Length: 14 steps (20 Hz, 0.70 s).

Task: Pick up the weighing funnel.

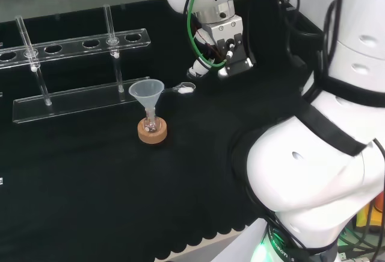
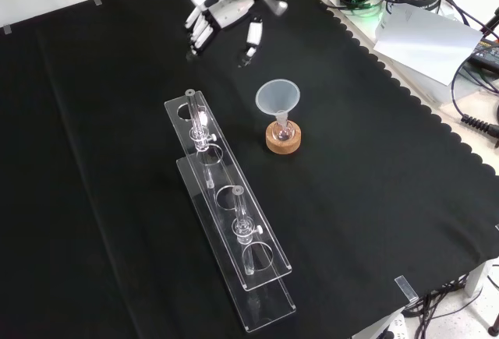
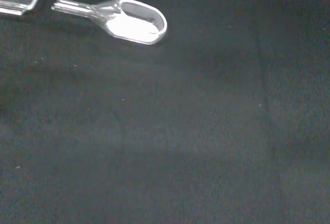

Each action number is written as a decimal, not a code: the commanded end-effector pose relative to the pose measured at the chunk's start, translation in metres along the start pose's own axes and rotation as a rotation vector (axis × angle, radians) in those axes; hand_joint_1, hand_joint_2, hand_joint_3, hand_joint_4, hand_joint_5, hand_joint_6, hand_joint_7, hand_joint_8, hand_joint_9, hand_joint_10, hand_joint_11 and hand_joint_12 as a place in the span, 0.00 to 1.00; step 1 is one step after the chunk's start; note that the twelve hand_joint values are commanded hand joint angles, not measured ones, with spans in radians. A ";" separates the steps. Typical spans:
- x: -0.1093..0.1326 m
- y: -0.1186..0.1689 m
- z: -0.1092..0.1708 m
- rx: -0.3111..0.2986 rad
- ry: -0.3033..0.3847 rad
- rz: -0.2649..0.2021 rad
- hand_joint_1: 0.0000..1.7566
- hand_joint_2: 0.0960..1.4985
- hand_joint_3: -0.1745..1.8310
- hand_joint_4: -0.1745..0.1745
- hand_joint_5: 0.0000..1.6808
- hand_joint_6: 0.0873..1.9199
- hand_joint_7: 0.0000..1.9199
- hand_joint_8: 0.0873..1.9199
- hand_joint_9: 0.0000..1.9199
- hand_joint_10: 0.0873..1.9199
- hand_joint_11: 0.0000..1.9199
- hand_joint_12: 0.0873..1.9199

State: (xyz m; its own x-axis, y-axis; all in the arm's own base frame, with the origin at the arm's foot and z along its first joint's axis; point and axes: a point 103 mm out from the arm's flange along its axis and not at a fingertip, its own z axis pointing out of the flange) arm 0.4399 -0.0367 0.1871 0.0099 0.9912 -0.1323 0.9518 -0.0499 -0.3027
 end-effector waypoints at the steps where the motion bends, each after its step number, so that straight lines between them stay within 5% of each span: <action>1: -0.009 0.051 0.023 0.027 -0.001 -0.024 0.42 0.44 0.31 0.26 0.31 0.00 0.26 0.33 0.38 0.26 0.23 0.67; 14: 0.008 0.079 0.057 0.091 -0.022 -0.064 0.43 0.43 0.32 0.27 0.32 0.00 0.26 0.33 0.38 0.26 0.23 0.67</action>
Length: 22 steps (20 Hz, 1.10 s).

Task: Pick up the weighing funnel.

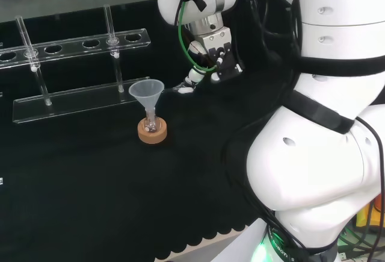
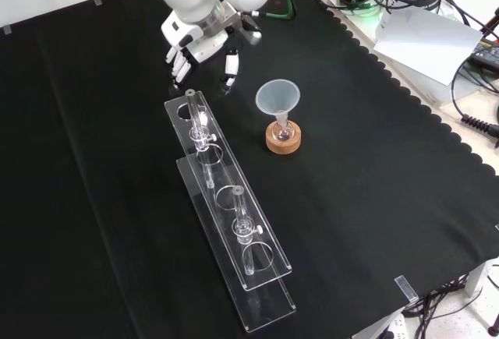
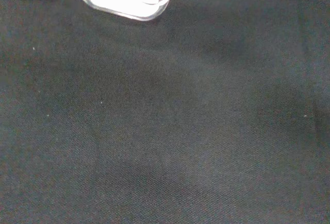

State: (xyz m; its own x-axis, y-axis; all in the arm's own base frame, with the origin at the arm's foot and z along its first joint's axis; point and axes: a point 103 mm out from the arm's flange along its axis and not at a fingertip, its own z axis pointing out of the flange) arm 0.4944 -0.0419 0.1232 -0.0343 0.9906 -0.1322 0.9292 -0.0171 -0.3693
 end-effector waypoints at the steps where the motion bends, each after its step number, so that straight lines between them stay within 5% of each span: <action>1: 0.005 0.009 0.014 0.028 -0.008 -0.023 0.43 0.43 0.32 0.27 0.32 0.00 0.26 0.33 0.38 0.26 0.23 0.67; 22: 0.011 0.030 0.035 0.048 -0.024 -0.008 0.43 0.42 0.33 0.28 0.35 0.00 0.26 0.33 0.37 0.26 0.23 0.67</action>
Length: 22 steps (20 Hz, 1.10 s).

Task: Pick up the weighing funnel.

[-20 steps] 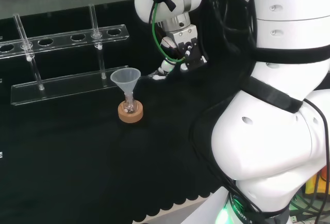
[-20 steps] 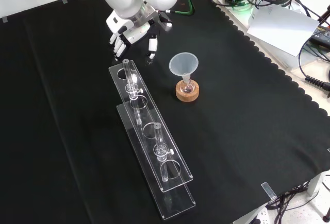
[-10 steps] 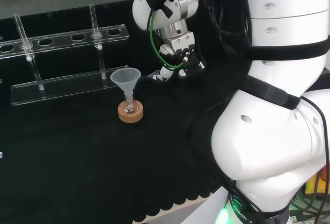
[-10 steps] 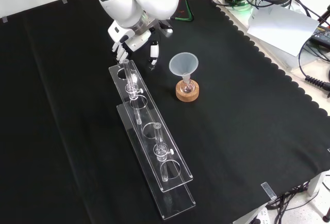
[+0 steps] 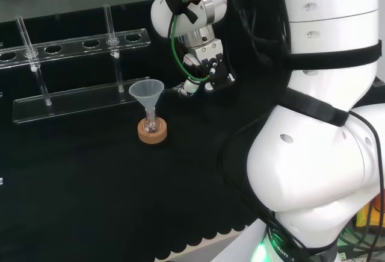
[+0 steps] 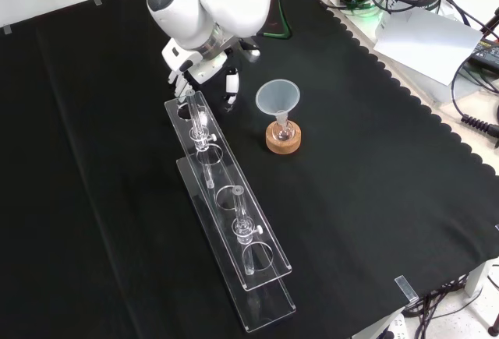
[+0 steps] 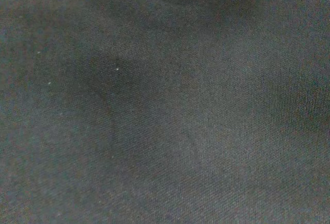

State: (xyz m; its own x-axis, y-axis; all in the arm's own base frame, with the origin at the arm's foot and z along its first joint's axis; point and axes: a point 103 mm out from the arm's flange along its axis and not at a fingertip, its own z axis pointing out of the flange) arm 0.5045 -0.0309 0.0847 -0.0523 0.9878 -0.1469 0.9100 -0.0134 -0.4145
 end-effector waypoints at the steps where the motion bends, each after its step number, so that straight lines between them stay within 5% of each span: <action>1: -0.004 0.007 0.004 0.000 -0.004 0.004 0.43 0.42 0.33 0.28 0.35 0.00 0.26 0.33 0.37 0.26 0.23 0.67; 22: 0.006 0.011 0.006 -0.001 -0.032 -0.009 0.45 0.42 0.34 0.32 0.42 0.02 0.26 0.33 0.38 0.26 0.23 0.67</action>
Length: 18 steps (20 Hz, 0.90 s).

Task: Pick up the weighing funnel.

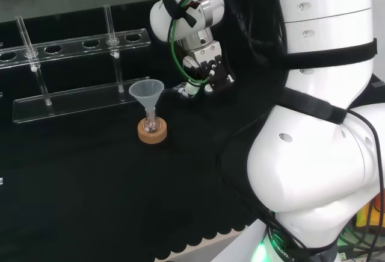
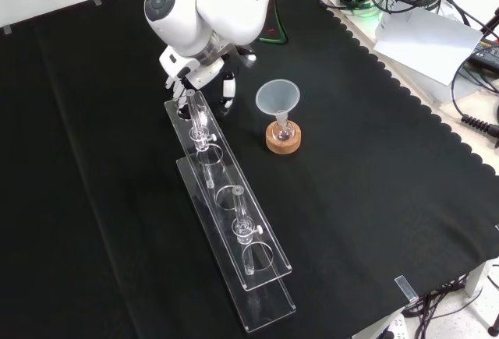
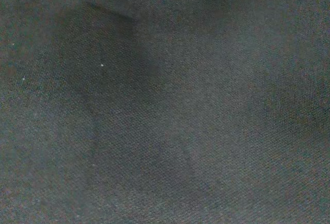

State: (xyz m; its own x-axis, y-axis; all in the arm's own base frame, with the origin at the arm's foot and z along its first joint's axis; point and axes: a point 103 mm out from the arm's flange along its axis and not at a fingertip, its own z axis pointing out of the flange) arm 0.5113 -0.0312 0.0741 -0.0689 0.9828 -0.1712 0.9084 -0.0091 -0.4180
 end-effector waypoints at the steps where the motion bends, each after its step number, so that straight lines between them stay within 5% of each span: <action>1: 0.004 0.001 0.000 -0.001 -0.001 -0.007 0.45 0.42 0.34 0.33 0.42 0.02 0.26 0.33 0.38 0.26 0.23 0.67; 6: -0.001 0.003 0.000 0.006 -0.008 -0.007 0.46 0.41 0.35 0.34 0.44 0.05 0.26 0.33 0.39 0.25 0.23 0.66; 9: -0.003 0.003 -0.001 0.014 -0.018 -0.006 0.47 0.41 0.36 0.43 0.49 0.26 0.27 0.32 0.40 0.24 0.24 0.66; 12: 0.001 0.005 0.000 0.012 -0.042 0.001 0.48 0.43 0.36 0.50 0.54 0.35 0.28 0.32 0.41 0.24 0.24 0.66; 14: 0.003 0.005 0.001 0.007 -0.047 0.003 0.55 0.53 0.29 0.83 0.61 0.41 0.29 0.32 0.42 0.24 0.25 0.66; 15: 0.003 0.005 0.001 -0.001 -0.045 0.002 0.57 0.56 0.26 0.92 0.62 0.43 0.30 0.32 0.42 0.24 0.25 0.66; 18: 0.002 0.004 0.000 -0.025 -0.052 0.015 0.59 0.58 0.23 0.99 0.65 0.42 0.32 0.30 0.45 0.23 0.28 0.64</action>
State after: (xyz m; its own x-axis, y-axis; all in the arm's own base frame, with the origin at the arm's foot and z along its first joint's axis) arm 0.5167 -0.0293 0.0722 -0.0813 0.9745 -0.2090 0.9084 -0.0139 -0.4179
